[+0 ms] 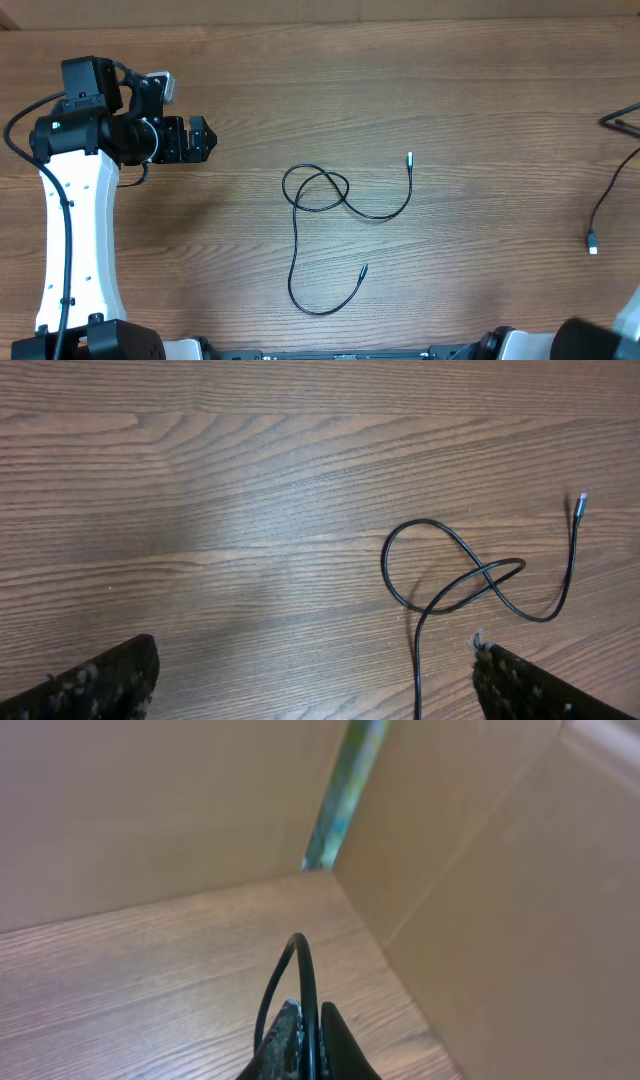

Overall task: Untangle cables
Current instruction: 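Lift the right gripper up-right, pulling the cable out to the right, then release the cable at the far right and withdraw the right gripper, then move the right gripper to the last black cable and grasp it, then lift the right gripper up-right, carrying the cable to the right side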

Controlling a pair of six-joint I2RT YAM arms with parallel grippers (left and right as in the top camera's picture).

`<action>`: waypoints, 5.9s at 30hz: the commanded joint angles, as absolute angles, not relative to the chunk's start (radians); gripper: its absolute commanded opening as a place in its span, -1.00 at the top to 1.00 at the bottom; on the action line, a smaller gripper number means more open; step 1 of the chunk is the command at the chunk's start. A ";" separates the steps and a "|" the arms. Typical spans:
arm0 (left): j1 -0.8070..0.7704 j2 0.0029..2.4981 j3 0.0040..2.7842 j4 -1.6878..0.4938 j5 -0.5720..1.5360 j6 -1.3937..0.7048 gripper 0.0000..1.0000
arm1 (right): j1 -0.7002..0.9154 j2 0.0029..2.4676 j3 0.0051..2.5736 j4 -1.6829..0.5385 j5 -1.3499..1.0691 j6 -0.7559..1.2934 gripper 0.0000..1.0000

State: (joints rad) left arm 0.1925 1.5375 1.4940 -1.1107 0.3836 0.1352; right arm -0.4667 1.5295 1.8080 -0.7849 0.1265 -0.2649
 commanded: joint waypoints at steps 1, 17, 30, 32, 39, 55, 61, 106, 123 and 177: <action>0.195 1.537 1.510 -1.111 0.381 0.157 -1.00 | -0.535 1.564 1.821 -0.774 0.003 -0.201 0.92; 0.195 1.537 1.510 -1.111 0.381 0.157 -1.00 | -0.730 1.673 1.820 -0.581 -0.025 -0.203 0.92; 0.195 1.537 1.510 -1.111 0.381 0.157 -0.99 | -0.757 1.831 1.819 -0.660 -0.026 -0.205 0.43; 0.195 1.537 1.510 -1.111 0.381 0.157 -1.00 | -0.757 1.841 1.819 -0.682 -0.030 -0.205 -0.21; 0.195 1.537 1.510 -1.111 0.381 0.157 -0.99 | -0.757 1.843 1.819 -0.767 -0.164 -0.205 -1.00; 0.195 1.537 1.510 -1.110 0.381 0.157 -1.00 | -0.686 1.843 1.816 -1.216 -0.936 -0.205 -1.00; 0.195 1.537 1.510 -1.111 0.381 0.157 -1.00 | -0.516 1.843 1.777 -1.272 -0.901 -0.205 -1.00; 0.195 1.537 1.510 -1.110 0.381 0.157 -1.00 | 0.417 1.848 1.126 -0.485 -0.570 -0.416 -0.95; 0.195 1.537 1.510 -1.110 0.381 0.157 -1.00 | 0.420 1.849 1.098 -0.383 -0.683 -0.314 0.92; 0.195 1.537 1.510 -1.110 0.381 0.157 -1.00 | -0.340 1.843 2.301 -1.077 -0.046 0.030 0.92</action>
State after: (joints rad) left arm 0.1925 1.5375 1.4940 -1.1107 0.3836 0.1352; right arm -0.3092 1.8542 2.2795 -1.0908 -0.0467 0.0166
